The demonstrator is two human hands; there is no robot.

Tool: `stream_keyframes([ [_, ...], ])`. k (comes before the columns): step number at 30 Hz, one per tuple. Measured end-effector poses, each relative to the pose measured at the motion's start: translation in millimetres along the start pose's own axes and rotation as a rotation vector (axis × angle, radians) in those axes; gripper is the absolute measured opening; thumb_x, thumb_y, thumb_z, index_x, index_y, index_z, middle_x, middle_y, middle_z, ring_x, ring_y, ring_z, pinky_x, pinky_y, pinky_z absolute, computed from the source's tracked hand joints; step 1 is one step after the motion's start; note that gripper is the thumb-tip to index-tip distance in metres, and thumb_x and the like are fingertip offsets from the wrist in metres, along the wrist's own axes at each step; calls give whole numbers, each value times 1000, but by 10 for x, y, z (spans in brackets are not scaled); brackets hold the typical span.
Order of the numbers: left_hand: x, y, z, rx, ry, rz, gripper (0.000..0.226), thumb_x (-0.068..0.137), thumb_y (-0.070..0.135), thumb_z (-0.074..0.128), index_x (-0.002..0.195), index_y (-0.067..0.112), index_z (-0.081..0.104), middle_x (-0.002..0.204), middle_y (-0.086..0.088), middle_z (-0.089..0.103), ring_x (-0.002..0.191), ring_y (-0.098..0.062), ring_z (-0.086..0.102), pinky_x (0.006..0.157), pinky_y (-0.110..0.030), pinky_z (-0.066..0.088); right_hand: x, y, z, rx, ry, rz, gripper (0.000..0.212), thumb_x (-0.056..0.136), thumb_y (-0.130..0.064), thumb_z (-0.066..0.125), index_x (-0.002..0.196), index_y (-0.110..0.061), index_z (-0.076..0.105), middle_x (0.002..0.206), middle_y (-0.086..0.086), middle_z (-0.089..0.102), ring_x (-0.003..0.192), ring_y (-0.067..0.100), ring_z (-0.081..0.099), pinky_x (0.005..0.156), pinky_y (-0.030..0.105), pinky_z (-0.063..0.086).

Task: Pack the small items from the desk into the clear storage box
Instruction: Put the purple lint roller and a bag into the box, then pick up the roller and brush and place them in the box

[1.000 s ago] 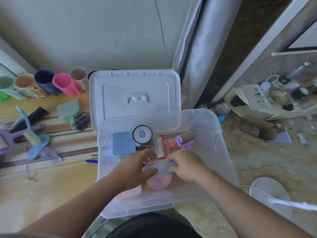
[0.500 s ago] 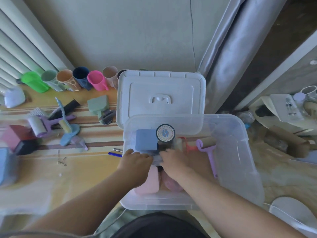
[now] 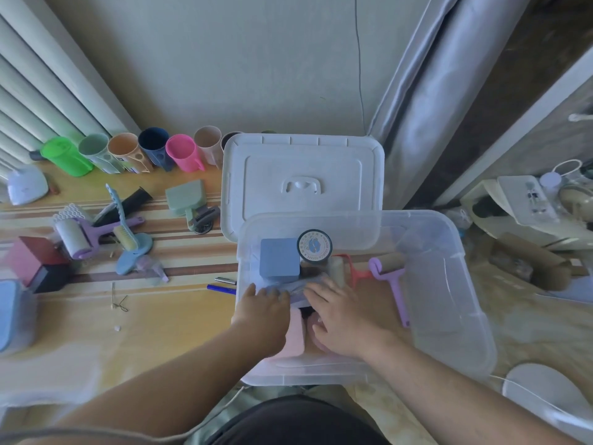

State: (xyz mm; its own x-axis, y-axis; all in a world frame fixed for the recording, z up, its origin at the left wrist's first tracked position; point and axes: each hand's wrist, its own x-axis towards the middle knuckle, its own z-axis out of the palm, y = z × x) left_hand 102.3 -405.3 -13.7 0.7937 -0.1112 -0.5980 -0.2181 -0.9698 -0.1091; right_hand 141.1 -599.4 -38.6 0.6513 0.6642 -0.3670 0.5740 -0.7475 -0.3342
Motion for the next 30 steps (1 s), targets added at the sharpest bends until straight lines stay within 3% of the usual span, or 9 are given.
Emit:
stream_keyframes([
  [2, -10, 34, -52, 2, -60, -4, 72, 92, 42, 52, 152, 10, 29, 149, -13, 45, 136, -31, 44, 117, -51, 26, -6, -37, -12, -4, -106, 30, 66, 98, -33, 48, 160, -17, 34, 171, -3, 23, 160, 29, 11, 124, 56, 26],
  [3, -12, 32, -95, -33, -18, 5, 63, 93, 41, 52, 147, 13, 37, 142, -11, 52, 130, -29, 50, 111, -48, 33, -5, -65, -21, 25, -49, 6, 61, 96, -34, 46, 155, -17, 42, 165, -3, 33, 155, 28, 21, 121, 56, 33],
  [6, -100, -130, -212, -211, 290, 85, 40, 92, 39, 55, 129, 24, 55, 118, 1, 63, 108, -23, 60, 88, -38, 48, 2, -235, -109, 206, 248, -54, 46, 88, -29, 50, 130, -14, 65, 132, -3, 63, 126, 20, 53, 102, 45, 52],
  [9, -268, -500, -151, -389, 650, 141, 47, 86, 39, 67, 130, 27, 61, 125, 2, 60, 116, -24, 57, 88, -40, 53, 37, -530, -277, 260, 480, -112, 38, 87, -20, 70, 125, -13, 70, 123, 0, 69, 117, 16, 60, 100, 25, 50],
  [11, -369, -832, -21, -489, 728, 39, 52, 87, 47, 66, 135, 30, 57, 131, 3, 55, 123, -23, 51, 91, -42, 50, 155, -769, -366, 251, 527, -167, 39, 88, -23, 72, 125, -12, 70, 125, 1, 68, 117, 17, 60, 98, 21, 45],
  [14, -475, -1414, 274, -626, 666, -159, 52, 89, 51, 64, 137, 34, 53, 134, 4, 52, 126, -24, 46, 98, -44, 48, 476, -1181, -445, 278, 504, -203, 46, 90, -34, 63, 132, -16, 67, 136, -2, 63, 126, 18, 58, 102, 27, 47],
  [19, -735, -2536, 910, -664, 429, -357, 49, 88, 44, 63, 135, 35, 53, 139, 2, 46, 132, -26, 37, 105, -45, 46, 1284, -1981, -405, 199, 445, -249, 47, 86, -26, 77, 130, -16, 66, 133, -3, 62, 121, 21, 57, 90, 35, 57],
  [24, -1041, -3594, 1289, -643, 349, -538, 53, 86, 41, 65, 138, 38, 54, 144, 0, 44, 136, -31, 36, 109, -47, 41, 2290, -2706, -414, 113, 215, -182, 52, 99, -34, 63, 147, -18, 55, 149, -1, 51, 138, 23, 45, 111, 42, 46],
  [30, -917, -4540, 1485, -705, 361, -611, 62, 82, 32, 64, 141, 35, 46, 136, -4, 44, 127, -37, 40, 100, -48, 44, 3395, -3215, -312, 105, 181, -65, 40, 95, -36, 64, 132, -24, 60, 128, -5, 57, 120, 23, 52, 93, 43, 52],
])
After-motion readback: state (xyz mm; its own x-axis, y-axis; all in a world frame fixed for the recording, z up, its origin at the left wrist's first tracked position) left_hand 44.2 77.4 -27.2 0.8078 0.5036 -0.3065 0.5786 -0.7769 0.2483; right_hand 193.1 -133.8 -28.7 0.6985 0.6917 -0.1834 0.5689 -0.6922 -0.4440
